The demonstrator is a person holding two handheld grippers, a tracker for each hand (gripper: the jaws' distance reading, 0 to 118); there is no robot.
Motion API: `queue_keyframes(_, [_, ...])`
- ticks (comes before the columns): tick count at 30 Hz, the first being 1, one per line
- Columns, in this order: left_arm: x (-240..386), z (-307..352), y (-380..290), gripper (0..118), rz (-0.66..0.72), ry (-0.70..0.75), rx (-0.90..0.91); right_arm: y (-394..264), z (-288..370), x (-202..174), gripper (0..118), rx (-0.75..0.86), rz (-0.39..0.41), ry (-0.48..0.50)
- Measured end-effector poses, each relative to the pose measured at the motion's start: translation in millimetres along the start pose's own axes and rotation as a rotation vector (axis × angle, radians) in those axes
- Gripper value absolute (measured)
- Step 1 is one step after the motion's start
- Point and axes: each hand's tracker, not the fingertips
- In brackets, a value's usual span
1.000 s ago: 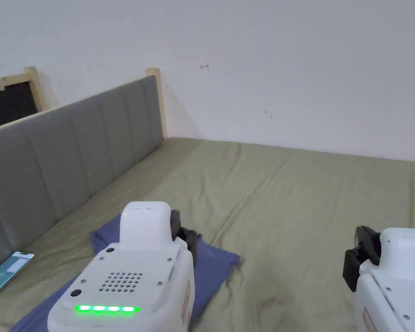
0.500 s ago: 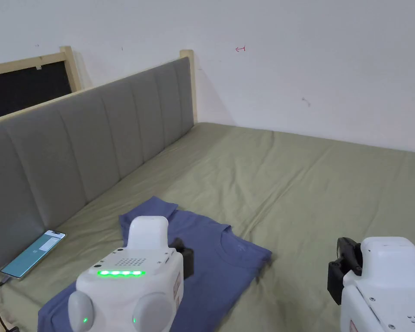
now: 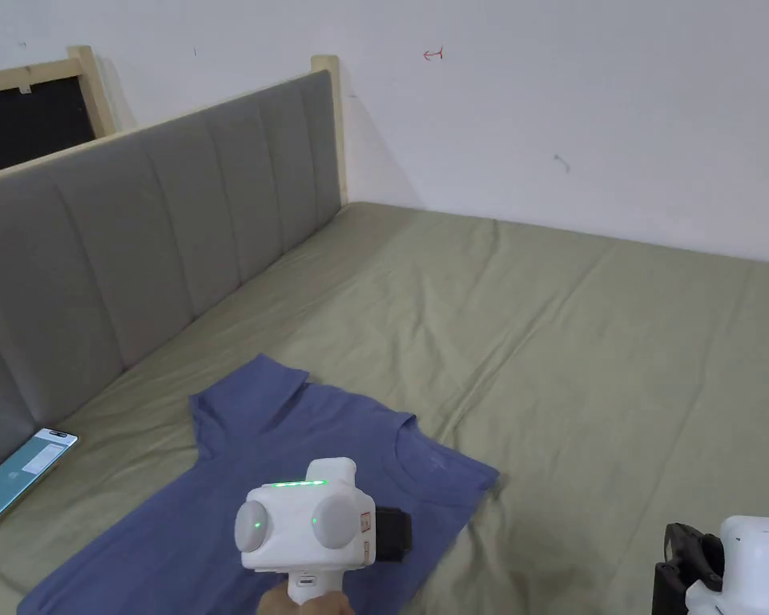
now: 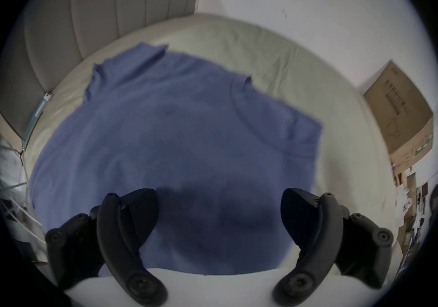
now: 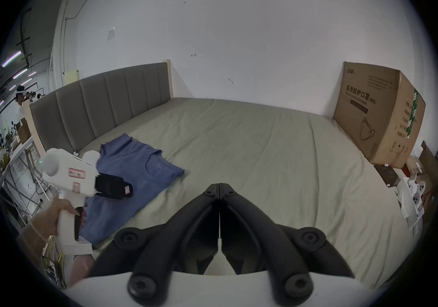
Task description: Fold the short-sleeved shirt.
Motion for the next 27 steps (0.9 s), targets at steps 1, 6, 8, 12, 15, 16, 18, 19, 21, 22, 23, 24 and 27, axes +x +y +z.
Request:
queue_keyframes(1, [2.6,-10.8,-3.3,97,-0.019,0.022,-0.044,-1.6,-2.4,1.9,1,-0.013,-0.01,0.002])
queue_keyframes(6, [-1.5,7.7,-1.9,4,-0.061,0.065,0.034,-9.6,-10.5,7.9,1,-0.057,-0.055,0.013])
queue_keyframes(8, [-17.7,8.0,2.9,4,0.02,0.071,0.009,-12.1,-12.3,8.5,1,-0.076,-0.065,0.023])
queue_keyframes(12, [-28.9,11.2,12.4,4,0.109,-0.022,0.015,-15.1,-9.0,7.2,1,-0.082,-0.053,0.034])
queue_keyframes(15, [-26.8,24.7,19.8,4,0.166,-0.083,-0.008,-15.9,-7.2,11.3,1,-0.087,-0.062,0.032])
queue_keyframes(16, [-26.7,31.5,24.6,4,0.171,-0.12,0.005,-16.0,-6.1,13.7,1,-0.086,-0.07,0.033])
queue_keyframes(18, [-24.3,51.9,38.5,4,0.22,-0.218,0.059,-15.4,-1.6,18.5,1,-0.078,-0.071,0.024])
queue_keyframes(19, [-17.9,62.3,46.7,4,0.211,-0.241,0.092,-14.2,1.0,21.5,1,-0.073,-0.068,0.007])
queue_keyframes(21, [4.4,78.3,63.5,4,0.138,-0.243,0.114,-10.9,6.7,31.3,1,-0.063,-0.08,-0.005])
queue_keyframes(22, [21.2,82.8,70.4,4,0.105,-0.249,0.126,-8.8,10.2,37.3,1,-0.054,-0.098,-0.015])
queue_keyframes(23, [38.4,88.4,75.6,4,0.087,-0.294,0.137,-6.5,14.7,44.3,1,-0.042,-0.113,-0.026])
queue_keyframes(24, [56.9,92.4,79.9,4,0.075,-0.363,0.136,-4.3,19.2,51.9,1,-0.028,-0.123,-0.045])
queue_keyframes(27, [138.5,107.4,79.2,4,0.018,-0.57,0.123,5.1,37.3,77.6,1,0.017,-0.148,-0.119])
